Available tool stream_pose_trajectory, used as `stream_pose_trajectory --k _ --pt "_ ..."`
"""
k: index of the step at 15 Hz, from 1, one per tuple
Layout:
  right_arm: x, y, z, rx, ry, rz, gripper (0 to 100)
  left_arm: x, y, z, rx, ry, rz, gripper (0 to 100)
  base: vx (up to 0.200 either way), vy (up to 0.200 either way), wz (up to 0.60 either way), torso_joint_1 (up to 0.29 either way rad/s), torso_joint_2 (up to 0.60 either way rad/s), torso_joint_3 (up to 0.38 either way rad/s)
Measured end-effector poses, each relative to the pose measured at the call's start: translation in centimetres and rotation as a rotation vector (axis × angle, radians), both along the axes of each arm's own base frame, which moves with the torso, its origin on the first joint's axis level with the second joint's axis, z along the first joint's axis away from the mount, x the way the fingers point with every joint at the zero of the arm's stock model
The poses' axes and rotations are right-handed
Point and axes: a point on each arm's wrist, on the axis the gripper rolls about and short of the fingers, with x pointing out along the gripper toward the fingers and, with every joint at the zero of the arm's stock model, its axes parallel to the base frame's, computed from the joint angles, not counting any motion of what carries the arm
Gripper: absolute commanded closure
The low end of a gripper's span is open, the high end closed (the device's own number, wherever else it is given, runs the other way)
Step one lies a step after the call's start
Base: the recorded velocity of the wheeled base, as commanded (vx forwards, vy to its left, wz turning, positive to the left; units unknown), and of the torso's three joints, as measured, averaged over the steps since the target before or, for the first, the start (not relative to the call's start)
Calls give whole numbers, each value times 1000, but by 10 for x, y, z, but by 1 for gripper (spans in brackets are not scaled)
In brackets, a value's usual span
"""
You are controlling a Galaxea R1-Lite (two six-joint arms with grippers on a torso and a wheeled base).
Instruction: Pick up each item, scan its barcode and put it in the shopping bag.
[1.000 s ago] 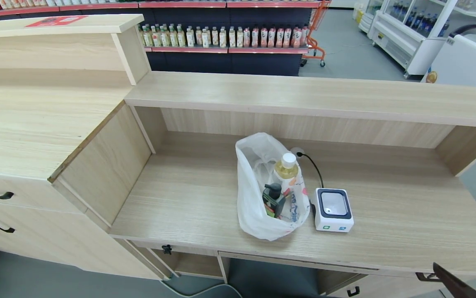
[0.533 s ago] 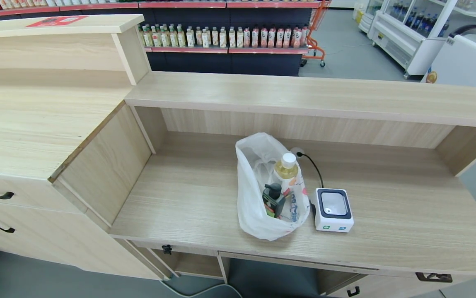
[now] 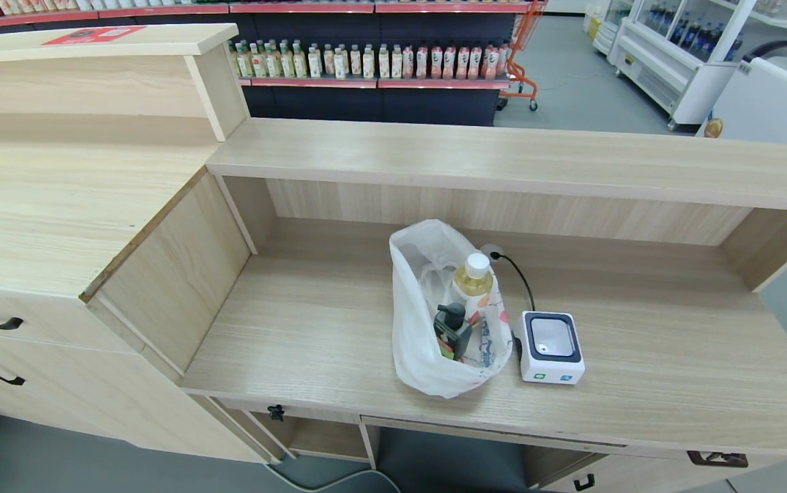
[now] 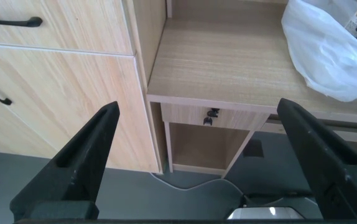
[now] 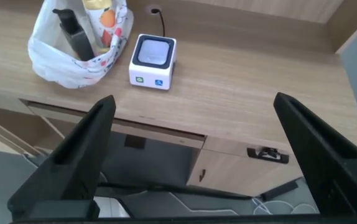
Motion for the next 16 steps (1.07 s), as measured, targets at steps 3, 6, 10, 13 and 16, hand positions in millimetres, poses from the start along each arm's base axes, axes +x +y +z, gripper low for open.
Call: stream_pose_trajectory --k 3,6,10,13,16 --pt "-1 0 -4 41 21 2 0 0 0 0 0 0 0 0 0 0 0 0 0 0" --pt "-2 0 -7 44 44 6 0 0 0 0 0 0 0 0 0 0 0 0 0 0" --pt "-2 0 -7 44 46 6 0 0 0 0 -11 0 0 0 0 0 0 0 0 0" --pt "-2 0 -7 46 48 6 0 0 0 0 -3 0 1 0 0 -133 0 3 0 3" --pt "-2 0 -7 45 50 5 0 0 0 0 3 0 0 0 0 -200 0 10 2 2"
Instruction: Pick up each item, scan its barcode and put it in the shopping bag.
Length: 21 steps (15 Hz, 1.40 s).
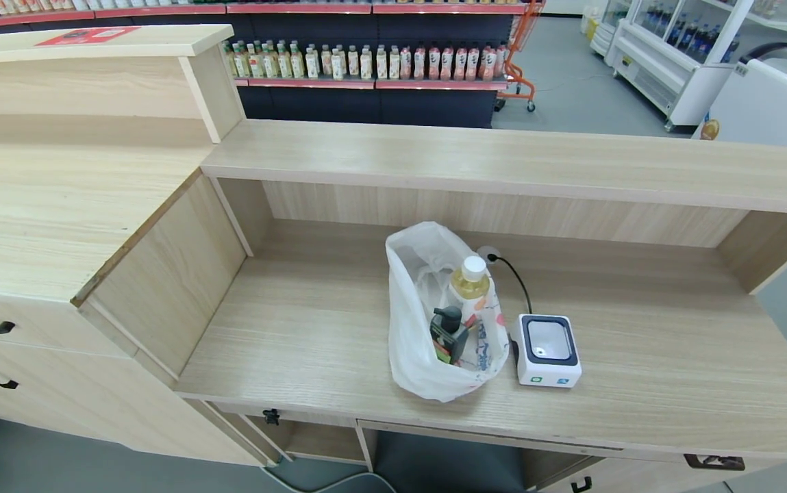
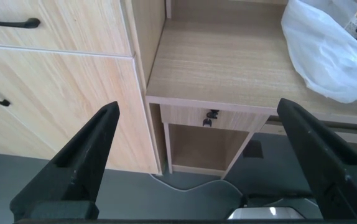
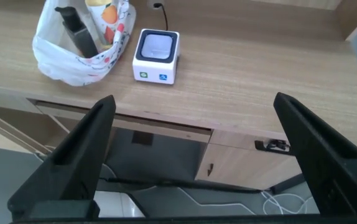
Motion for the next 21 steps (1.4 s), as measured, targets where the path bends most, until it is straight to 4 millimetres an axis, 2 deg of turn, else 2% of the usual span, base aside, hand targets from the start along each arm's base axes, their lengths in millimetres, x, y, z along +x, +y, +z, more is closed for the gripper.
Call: stream_pose_trajectory --k 9,12,18,21 --pt "0 0 0 3 1 1 0 0 0 0 1 0 0 0 0 -200 0 3 2 2" --pt "0 0 0 3 2 2 0 0 0 0 -2 0 0 0 0 0 0 0 0 0" --pt "0 0 0 2 2 1 0 0 0 0 0 4 0 0 200 0 0 6 1 -1" --pt "0 0 0 3 2 1 0 0 0 0 -1 1 0 0 0 0 0 0 0 0"
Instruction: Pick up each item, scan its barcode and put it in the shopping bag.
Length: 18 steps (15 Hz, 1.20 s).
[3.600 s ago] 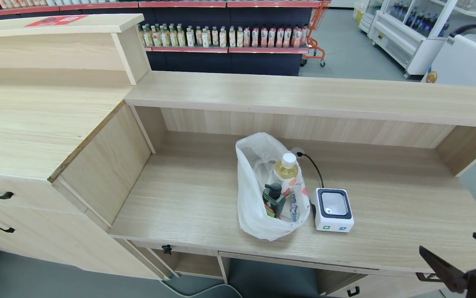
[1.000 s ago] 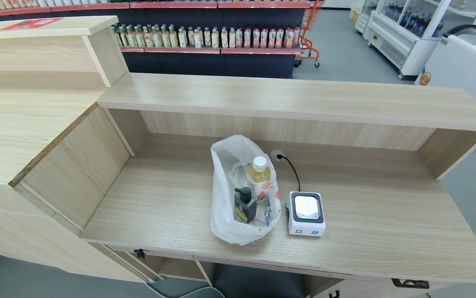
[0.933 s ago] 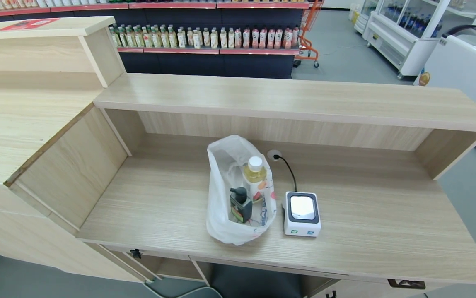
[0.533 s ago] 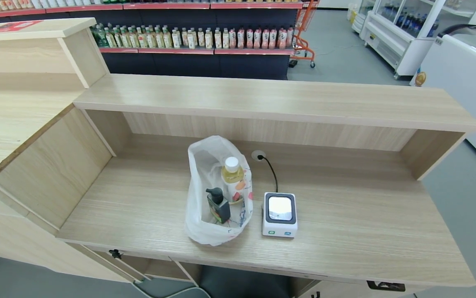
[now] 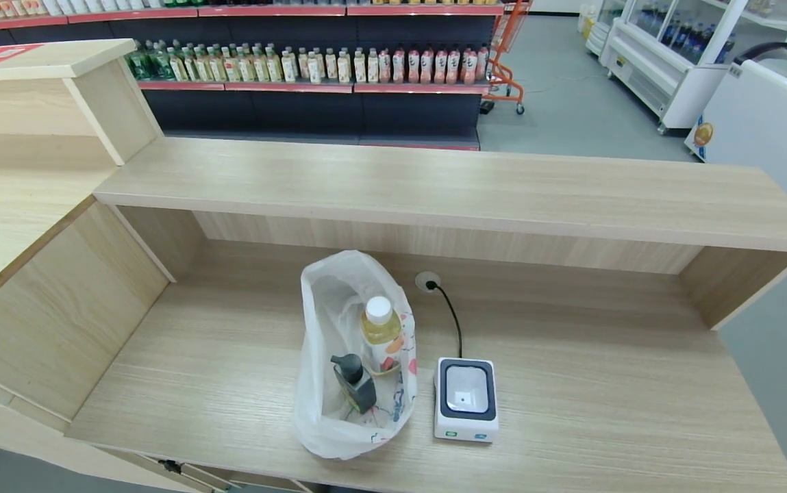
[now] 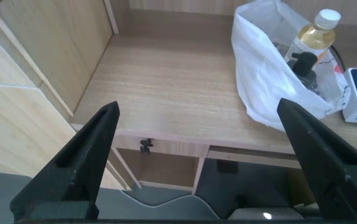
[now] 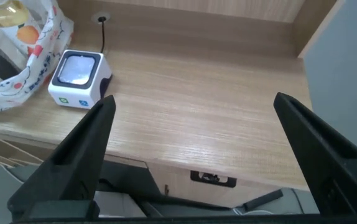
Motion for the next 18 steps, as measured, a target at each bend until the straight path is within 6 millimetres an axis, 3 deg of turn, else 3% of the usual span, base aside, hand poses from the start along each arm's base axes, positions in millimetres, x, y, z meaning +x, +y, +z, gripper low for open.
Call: stream_pose_trajectory --k 3,4,18 --pt "0 0 0 1 0 1 0 0 0 0 0 0 0 0 0 0 0 0 0 0" --pt "0 0 0 1 1 0 100 0 0 0 0 0 0 0 0 0 0 0 0 0" --pt "0 0 0 29 2 -6 100 0 0 0 -1 0 0 0 0 0 0 0 0 0"
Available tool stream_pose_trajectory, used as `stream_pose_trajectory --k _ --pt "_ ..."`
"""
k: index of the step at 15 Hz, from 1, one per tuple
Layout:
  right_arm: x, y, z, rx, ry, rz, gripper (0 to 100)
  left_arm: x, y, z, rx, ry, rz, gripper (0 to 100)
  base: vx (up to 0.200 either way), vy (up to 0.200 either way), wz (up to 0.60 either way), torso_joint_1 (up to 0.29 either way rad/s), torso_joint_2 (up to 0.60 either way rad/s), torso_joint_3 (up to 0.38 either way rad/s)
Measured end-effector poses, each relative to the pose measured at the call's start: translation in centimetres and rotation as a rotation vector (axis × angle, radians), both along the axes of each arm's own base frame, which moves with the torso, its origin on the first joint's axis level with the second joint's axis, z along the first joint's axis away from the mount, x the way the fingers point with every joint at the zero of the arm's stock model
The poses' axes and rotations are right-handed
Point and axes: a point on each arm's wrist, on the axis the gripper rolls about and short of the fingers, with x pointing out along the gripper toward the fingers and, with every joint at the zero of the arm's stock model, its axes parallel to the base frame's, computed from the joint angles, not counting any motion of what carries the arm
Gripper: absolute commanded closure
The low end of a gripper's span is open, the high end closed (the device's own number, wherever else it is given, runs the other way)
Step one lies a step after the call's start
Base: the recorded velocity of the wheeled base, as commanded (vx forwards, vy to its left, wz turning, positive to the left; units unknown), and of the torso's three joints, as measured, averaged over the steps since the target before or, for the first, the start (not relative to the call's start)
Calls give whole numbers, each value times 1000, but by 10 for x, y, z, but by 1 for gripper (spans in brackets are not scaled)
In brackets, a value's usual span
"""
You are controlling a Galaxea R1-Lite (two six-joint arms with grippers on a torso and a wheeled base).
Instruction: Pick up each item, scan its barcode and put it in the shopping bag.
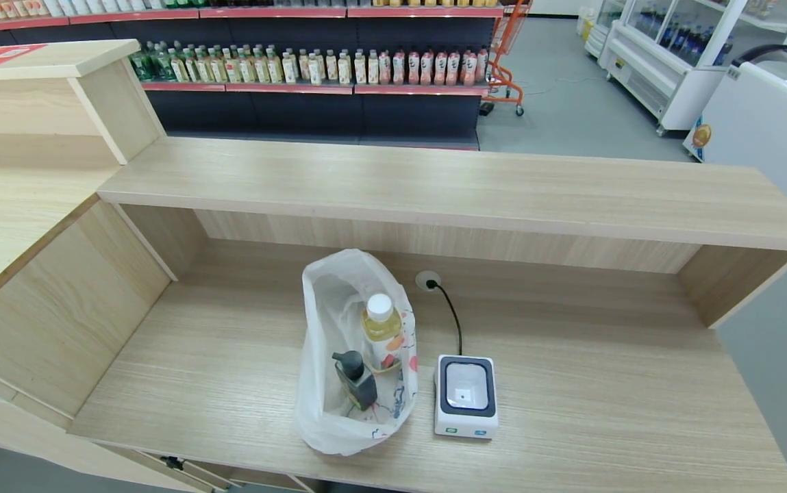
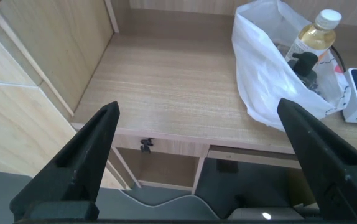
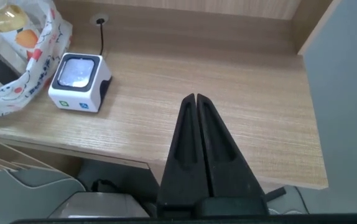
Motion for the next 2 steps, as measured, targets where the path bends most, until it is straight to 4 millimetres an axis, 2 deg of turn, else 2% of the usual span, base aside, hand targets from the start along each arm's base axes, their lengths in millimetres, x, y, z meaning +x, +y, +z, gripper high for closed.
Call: stream_pose_trajectory --k 2 --pt "0 0 0 -1 0 0 100 0 0 0 0 0 0 0 0 0 0 0 0 0"
